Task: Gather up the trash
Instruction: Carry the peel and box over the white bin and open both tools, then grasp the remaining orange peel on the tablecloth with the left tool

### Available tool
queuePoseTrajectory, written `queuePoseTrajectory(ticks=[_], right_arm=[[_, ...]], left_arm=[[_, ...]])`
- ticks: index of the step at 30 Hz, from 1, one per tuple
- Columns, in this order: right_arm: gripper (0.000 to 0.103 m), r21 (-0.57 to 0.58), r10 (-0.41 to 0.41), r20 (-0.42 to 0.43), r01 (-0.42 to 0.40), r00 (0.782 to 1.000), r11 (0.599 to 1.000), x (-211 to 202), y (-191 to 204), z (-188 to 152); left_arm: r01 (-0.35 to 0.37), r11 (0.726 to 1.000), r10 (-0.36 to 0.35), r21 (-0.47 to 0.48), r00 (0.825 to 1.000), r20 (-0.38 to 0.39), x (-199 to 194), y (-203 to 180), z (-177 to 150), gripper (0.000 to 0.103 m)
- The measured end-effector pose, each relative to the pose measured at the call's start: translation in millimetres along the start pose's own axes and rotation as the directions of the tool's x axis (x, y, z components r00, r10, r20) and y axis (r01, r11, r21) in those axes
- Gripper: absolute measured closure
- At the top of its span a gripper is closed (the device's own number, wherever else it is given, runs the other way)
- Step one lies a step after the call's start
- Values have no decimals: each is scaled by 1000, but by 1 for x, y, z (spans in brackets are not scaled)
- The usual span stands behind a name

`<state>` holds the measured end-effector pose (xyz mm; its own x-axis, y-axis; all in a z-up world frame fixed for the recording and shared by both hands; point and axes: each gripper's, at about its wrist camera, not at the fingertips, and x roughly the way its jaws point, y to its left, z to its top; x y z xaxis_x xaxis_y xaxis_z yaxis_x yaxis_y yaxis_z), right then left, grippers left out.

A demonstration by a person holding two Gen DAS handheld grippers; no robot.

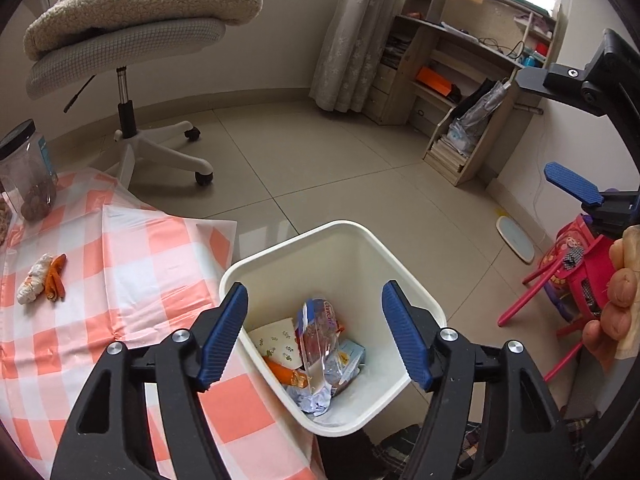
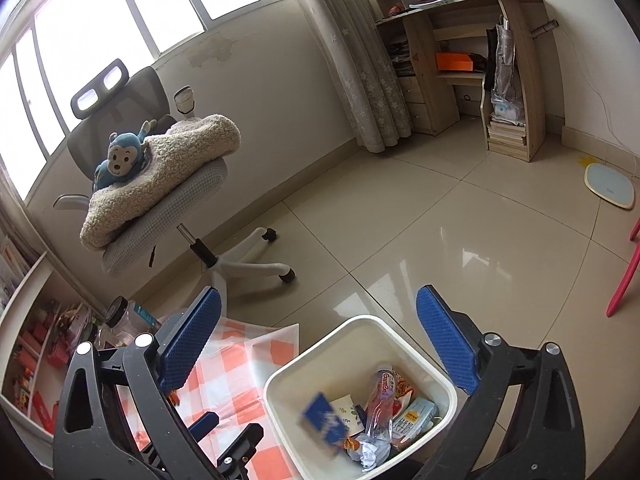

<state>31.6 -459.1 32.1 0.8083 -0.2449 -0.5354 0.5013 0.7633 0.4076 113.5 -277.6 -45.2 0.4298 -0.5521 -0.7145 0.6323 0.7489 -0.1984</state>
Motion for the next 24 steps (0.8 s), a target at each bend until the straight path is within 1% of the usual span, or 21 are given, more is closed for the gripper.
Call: queuePoseTrajectory(ticks=[2,4,6,8,12,14,16,19,22,24], right_arm=[[8,-6,-2,-12,2,1000,1000,4,4,-2],[7,-19,-1,-36,0,999,1000,9,11,-5],[7,-41,2,-59,-4,998,999,14,19,-9],[7,-70,1,-77,-7,997,998,19,30,-13],[7,-116,16,-121,-31,993,993,28,53,-22],[7,-138,23,-148,-43,989,989,34,65,-27],[7,-162,24,-171,-52,985,985,40,75,-31],[7,-189,20,-196,-58,980,980,46,88,-37],[7,-212,19,-221,-67,975,975,52,98,-41],[7,-234,7,-231,-62,973,970,56,104,-44]], left_arm=[[-38,999,38,5,999,-7,-2,16,-1,31],[-111,993,111,26,994,-19,-2,37,-2,28],[-201,979,203,39,978,-40,1,66,-3,28],[-258,966,257,1,964,-74,4,103,-6,28],[-303,945,288,-121,949,-131,9,176,-12,28],[-339,928,314,-156,935,-166,13,205,-15,28],[-354,919,316,-172,924,-217,24,230,-19,28],[-359,912,302,-197,915,-266,40,257,-24,29],[-370,907,306,-199,906,-292,56,269,-26,30],[-368,905,301,-212,907,-293,65,275,-22,33]])
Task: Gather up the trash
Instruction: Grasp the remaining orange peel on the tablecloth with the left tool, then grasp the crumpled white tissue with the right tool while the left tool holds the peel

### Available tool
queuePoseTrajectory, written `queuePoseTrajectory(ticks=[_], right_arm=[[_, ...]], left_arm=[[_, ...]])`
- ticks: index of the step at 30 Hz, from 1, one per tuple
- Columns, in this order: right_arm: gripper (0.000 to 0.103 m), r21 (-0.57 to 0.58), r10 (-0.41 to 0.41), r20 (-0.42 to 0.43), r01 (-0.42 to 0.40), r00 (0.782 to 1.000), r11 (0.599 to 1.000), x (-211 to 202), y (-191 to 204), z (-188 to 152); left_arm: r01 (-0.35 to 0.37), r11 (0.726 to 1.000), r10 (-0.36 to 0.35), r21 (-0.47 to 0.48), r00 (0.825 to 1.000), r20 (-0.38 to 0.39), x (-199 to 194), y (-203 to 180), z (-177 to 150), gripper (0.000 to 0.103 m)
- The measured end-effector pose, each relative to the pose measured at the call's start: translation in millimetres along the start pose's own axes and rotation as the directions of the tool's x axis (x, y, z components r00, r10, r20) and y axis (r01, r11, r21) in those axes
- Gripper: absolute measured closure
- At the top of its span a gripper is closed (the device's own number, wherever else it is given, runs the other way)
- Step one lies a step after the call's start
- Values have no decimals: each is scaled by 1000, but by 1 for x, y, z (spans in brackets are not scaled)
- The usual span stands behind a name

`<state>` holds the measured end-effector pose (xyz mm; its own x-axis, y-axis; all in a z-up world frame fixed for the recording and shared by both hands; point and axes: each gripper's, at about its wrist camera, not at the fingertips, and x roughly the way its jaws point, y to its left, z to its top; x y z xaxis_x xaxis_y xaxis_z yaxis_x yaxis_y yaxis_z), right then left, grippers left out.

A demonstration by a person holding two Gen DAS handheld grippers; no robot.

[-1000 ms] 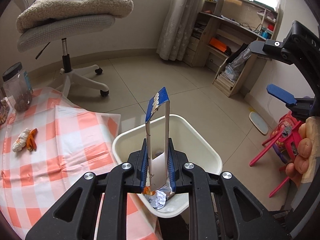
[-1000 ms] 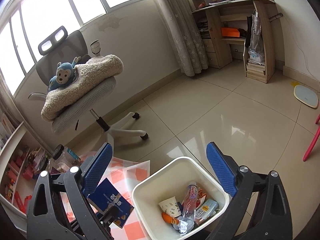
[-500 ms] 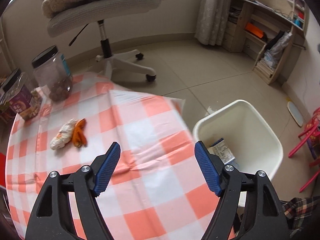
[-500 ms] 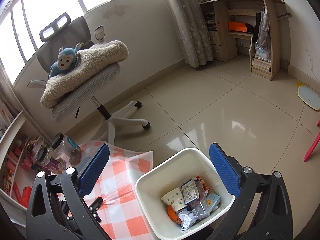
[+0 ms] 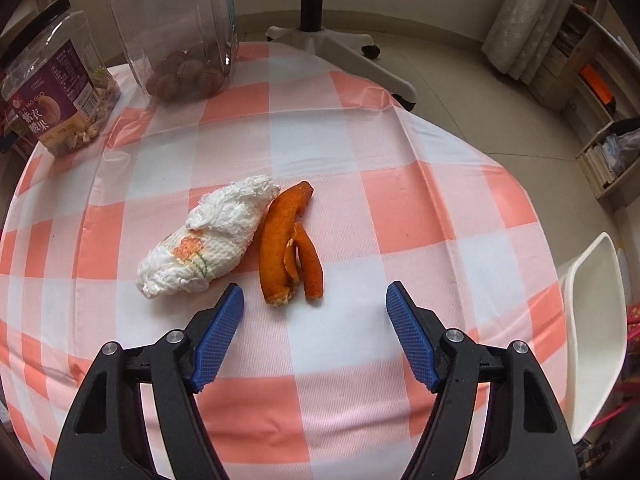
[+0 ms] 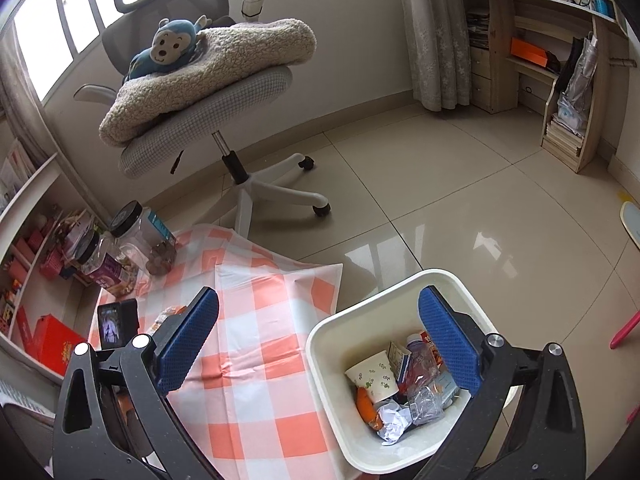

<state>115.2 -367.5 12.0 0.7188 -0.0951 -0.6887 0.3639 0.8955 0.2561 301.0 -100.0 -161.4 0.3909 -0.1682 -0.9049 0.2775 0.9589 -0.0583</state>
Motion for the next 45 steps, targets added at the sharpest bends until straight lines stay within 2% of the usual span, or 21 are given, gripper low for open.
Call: queuePoseTrajectory(ticks=[2,3,5,7,9,14,18,21,24,27,31,36,40,41,43,45], right_arm=[[7,-11,-8,-11,7,1000,1000,4,4,0],[7,-14,-9,-18,9,1000,1000,6,6,-1],[7,-16,-11,-33,10,999,1000,11,9,-1],[7,-21,-9,-47,8,999,1000,15,14,-1],[7,-25,-3,-54,2,999,1000,17,20,-2],[7,-35,21,-60,-23,998,999,21,39,-4],[7,-43,39,-83,-43,996,998,32,60,-9],[7,-58,60,-133,-68,989,996,49,84,-18],[7,-96,84,-191,-103,978,990,69,119,-32],[7,-153,97,-228,-134,969,979,91,160,-50],[7,-205,84,-302,-151,950,967,130,212,-75],[10,-123,89,-396,-149,914,981,184,262,-94],[12,-148,4,-395,-68,919,987,222,294,-102],[14,-153,-20,-397,-44,917,987,231,298,-104],[29,-156,-50,-411,-16,910,988,247,304,-106],[39,-180,-76,-430,-3,900,984,259,308,-110]], left_arm=[[-7,1000,7,4,1000,18,4,-2,7,34],[-12,1000,11,11,1000,24,6,-4,12,39],[-35,998,33,45,999,34,8,-10,17,53],[-48,996,46,70,998,35,6,-14,17,76],[-42,996,40,79,999,25,3,-14,11,79],[-34,994,34,102,999,2,-20,0,-21,80],[-21,999,20,34,1000,11,-60,30,-49,80],[-23,999,25,-43,999,48,-99,57,-62,80],[2,995,10,-98,993,116,-141,81,-71,80],[7,988,26,-156,978,207,-182,102,-80,80],[-4,975,79,-223,942,327,-219,127,-84,80],[-17,968,117,-252,914,388,-244,155,-82,80],[39,952,100,-303,897,430,-265,176,-84,79],[47,950,97,-308,894,437,-270,178,-85,79],[43,951,105,-306,886,451,-277,182,-87,79],[12,953,135,-302,878,459,-280,183,-89,78]])
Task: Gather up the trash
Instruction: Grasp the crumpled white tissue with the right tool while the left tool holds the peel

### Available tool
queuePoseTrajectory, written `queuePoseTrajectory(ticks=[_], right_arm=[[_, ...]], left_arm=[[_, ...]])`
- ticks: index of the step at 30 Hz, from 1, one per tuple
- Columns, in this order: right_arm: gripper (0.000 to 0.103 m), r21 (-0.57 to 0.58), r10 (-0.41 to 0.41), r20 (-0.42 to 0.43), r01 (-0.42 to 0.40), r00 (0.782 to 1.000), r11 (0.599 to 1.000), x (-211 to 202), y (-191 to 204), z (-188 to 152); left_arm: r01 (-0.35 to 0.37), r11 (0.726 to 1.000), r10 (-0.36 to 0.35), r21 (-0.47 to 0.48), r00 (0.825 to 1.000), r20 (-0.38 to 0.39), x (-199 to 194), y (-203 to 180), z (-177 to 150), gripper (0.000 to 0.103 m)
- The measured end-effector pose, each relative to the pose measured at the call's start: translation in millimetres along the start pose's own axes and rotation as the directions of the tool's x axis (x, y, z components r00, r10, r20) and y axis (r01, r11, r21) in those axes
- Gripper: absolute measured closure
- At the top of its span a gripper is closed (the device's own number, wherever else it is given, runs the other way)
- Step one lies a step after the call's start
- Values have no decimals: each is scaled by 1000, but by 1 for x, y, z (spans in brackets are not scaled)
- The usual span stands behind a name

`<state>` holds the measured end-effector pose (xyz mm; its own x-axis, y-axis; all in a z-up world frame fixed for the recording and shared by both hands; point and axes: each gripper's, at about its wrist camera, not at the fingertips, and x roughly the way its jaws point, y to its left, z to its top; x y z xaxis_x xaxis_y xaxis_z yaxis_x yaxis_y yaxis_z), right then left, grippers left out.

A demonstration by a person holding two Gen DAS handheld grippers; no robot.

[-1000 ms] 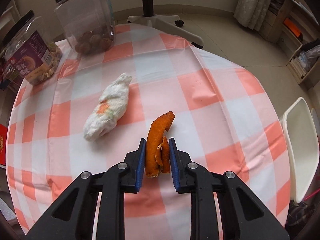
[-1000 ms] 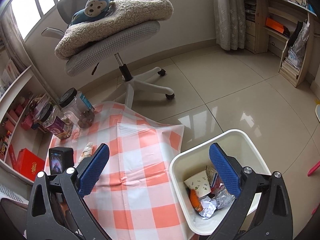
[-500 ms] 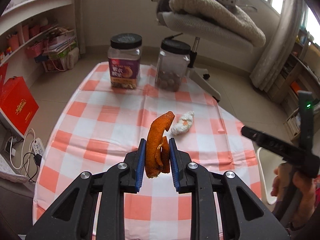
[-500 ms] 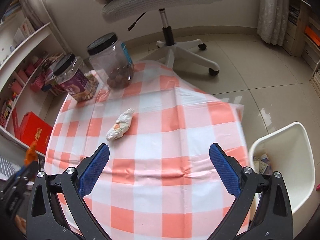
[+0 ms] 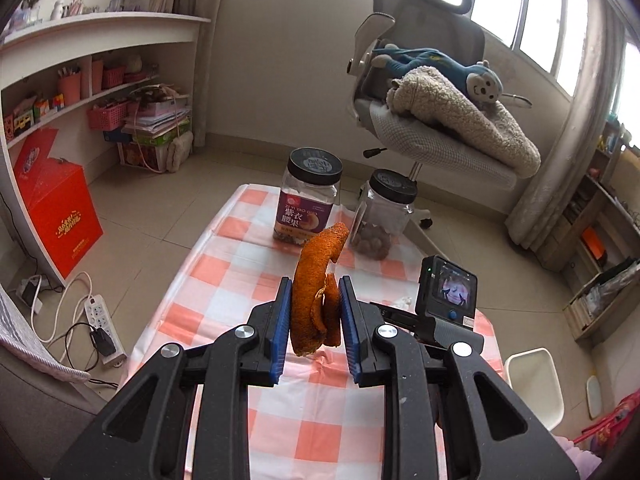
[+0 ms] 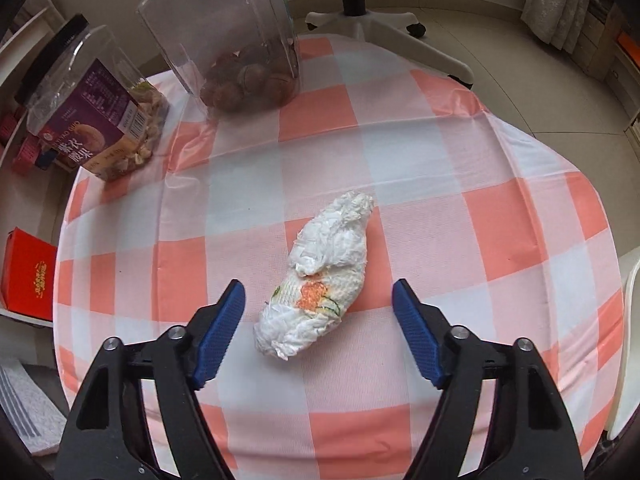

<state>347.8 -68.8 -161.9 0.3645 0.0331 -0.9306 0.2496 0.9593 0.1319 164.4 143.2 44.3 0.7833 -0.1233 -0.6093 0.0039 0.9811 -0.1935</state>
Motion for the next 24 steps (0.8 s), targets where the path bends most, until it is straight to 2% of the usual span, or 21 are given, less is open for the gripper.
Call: queuePoseTrajectory(ticks=[2,3,7,11,16,19,24], right_arm=[[60,-50,-39,41,41,998,998,0,7,-2],[61,-75,-39,47,43,998,996,-1,10,-3],[62,-108,30,76,-21,997,994,-19,11,-15],[62,-197,111,122,-86,986,977,-61,13,-29],[62,-292,239,168,-183,956,939,-131,7,-52],[62,-343,288,193,-210,938,915,-166,-7,-67],[62,-359,362,214,-271,907,893,-200,-35,-89]], left_arm=[[-12,1000,12,7,1000,-2,0,3,-1,78],[-10,1000,10,3,1000,-7,1,5,-2,78],[-18,1000,18,-12,1000,-19,2,12,-5,78],[-9,1000,8,-26,999,-44,6,15,-12,78],[-8,1000,8,-5,999,-45,6,5,-21,78],[1,1000,-1,10,999,-43,5,-2,-28,78],[5,999,-4,41,999,-38,6,-18,-40,78]])
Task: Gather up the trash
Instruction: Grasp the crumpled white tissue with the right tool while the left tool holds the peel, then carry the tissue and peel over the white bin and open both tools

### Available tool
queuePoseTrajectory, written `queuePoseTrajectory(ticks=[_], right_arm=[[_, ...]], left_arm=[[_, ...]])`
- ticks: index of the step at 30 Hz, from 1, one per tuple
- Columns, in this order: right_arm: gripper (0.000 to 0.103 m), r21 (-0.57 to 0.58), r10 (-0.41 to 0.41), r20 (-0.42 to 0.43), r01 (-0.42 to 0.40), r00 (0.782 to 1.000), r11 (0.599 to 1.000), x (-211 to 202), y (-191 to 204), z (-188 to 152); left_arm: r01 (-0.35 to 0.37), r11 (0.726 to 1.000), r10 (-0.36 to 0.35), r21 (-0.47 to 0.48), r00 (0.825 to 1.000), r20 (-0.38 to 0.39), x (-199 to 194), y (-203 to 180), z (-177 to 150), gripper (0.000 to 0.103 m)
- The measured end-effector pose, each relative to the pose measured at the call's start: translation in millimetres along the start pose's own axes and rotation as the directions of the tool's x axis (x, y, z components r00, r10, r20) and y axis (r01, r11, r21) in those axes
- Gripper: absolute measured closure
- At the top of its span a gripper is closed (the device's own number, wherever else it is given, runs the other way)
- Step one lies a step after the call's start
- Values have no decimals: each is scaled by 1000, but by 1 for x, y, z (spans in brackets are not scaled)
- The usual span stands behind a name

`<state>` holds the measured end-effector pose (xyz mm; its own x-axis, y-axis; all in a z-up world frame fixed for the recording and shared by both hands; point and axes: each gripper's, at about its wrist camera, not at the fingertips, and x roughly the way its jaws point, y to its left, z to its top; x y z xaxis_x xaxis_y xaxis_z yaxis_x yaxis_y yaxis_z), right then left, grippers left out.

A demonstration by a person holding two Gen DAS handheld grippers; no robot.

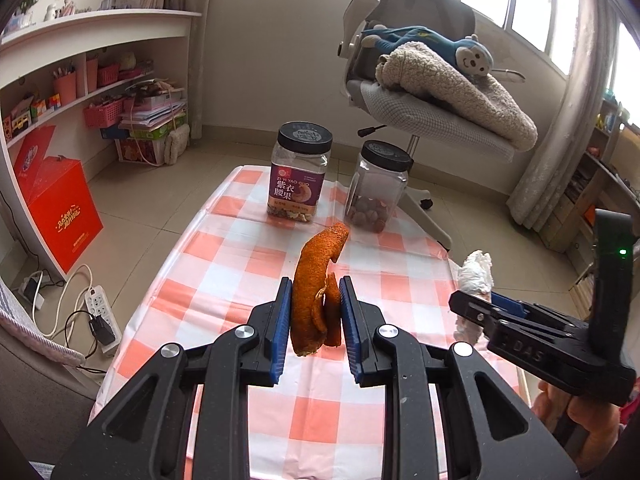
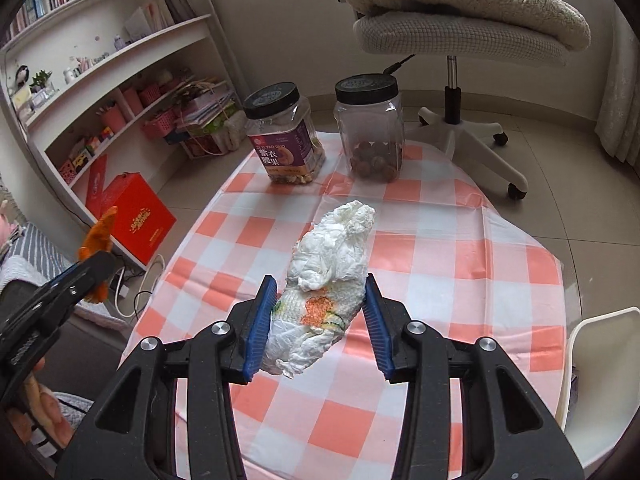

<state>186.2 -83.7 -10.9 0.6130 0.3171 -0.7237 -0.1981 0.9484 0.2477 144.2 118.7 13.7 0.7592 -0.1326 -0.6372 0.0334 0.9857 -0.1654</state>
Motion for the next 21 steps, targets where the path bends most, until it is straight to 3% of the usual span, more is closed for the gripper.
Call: queuePoseTrajectory(ticks=[7,15,21], right_arm=[[62,-6,8,91,-7,996,1000,-13,-13,-8],[62,-102,-58,200,80,978,992,-32,-6,-12],[62,-97,-94,243,121,965,988,-46,-16,-15]], left_arm=[[8,999,-9,54,1000,20,3,-28,-7,77],[36,995,-38,92,999,24,8,-54,-9,78],[60,992,-64,112,997,34,8,-72,-8,78]])
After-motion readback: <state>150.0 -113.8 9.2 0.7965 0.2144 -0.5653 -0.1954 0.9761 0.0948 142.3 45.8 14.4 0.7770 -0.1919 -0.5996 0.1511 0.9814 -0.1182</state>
